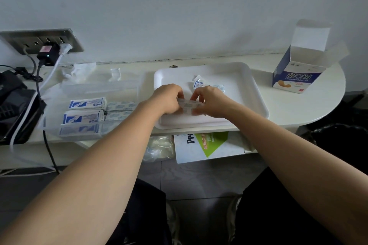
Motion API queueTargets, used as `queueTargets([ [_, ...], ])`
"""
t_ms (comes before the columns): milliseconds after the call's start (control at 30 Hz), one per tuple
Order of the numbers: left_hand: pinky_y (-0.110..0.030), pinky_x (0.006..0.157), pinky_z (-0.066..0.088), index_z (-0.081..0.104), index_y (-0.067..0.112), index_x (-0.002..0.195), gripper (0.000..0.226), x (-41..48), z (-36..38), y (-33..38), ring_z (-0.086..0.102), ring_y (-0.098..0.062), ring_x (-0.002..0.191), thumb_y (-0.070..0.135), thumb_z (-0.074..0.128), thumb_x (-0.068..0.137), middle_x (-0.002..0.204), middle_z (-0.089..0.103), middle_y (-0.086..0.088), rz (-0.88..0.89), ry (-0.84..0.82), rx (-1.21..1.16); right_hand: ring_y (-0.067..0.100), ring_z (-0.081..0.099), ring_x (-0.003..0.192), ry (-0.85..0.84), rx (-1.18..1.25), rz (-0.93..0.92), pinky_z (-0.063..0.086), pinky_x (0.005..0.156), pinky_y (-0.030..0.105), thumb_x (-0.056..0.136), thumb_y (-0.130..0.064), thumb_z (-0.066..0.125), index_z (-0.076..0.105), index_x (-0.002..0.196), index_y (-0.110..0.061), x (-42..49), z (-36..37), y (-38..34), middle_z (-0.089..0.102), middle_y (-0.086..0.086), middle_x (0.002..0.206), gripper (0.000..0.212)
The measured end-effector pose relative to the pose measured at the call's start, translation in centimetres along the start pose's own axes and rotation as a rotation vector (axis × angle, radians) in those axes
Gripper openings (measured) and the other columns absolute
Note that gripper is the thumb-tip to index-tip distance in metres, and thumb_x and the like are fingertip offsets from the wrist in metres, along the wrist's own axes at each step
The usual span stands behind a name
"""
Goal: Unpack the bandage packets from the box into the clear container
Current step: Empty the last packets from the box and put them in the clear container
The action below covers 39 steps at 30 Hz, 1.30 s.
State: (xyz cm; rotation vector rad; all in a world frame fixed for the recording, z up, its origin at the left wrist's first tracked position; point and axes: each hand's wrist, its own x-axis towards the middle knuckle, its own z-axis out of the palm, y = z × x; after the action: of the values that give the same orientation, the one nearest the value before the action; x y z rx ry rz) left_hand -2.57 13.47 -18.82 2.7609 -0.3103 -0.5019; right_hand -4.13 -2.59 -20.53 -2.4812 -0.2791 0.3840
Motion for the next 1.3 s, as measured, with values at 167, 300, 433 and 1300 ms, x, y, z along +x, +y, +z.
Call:
queueTargets([
  [167,-0.033,0.066,0.054,0.060,0.020,0.085,0.022,0.2,0.0,0.7,0.059,-0.021,0.069,0.007,0.074,0.076,0.082,0.062,-0.001,0.000,-0.010,-0.255,0.018,0.049,0.065,0.066,-0.039,-0.002,0.038,0.060,0.028,0.073,-0.017,0.077,0.067,0.079,-0.008,-0.8,-1.7,0.7,0.056,0.001,0.069,0.015],
  [300,-0.036,0.067,0.056,0.062,0.020,0.078,0.023,1.0,0.4,2.1,0.059,-0.024,0.062,0.004,0.077,0.072,0.073,0.061,0.000,0.019,0.034,-0.356,0.007,0.044,0.057,0.091,0.073,0.004,0.035,0.056,0.021,0.077,-0.026,0.077,0.070,0.079,-0.011,-1.7,-3.7,2.4,0.057,-0.001,0.068,0.017],
  [433,-0.027,0.060,0.049,0.063,0.019,0.090,0.025,1.8,1.0,3.4,0.055,-0.018,0.056,0.009,0.078,0.073,0.075,0.059,0.002,0.018,0.048,-0.362,0.011,0.047,0.057,0.145,0.069,0.034,0.035,0.050,0.018,0.080,-0.023,0.072,0.072,0.081,-0.010,-1.9,-4.7,4.3,0.061,0.005,0.067,0.014],
  [1300,-0.026,0.068,0.036,0.061,0.025,0.082,0.017,3.0,1.7,4.5,0.049,-0.018,0.085,0.009,0.064,0.075,0.087,0.052,0.003,0.181,0.175,-0.076,0.005,0.041,0.055,0.155,-0.148,-0.004,0.030,0.050,0.020,0.074,-0.020,0.075,0.066,0.079,-0.016,-0.7,-4.7,4.6,0.043,-0.013,0.063,0.012],
])
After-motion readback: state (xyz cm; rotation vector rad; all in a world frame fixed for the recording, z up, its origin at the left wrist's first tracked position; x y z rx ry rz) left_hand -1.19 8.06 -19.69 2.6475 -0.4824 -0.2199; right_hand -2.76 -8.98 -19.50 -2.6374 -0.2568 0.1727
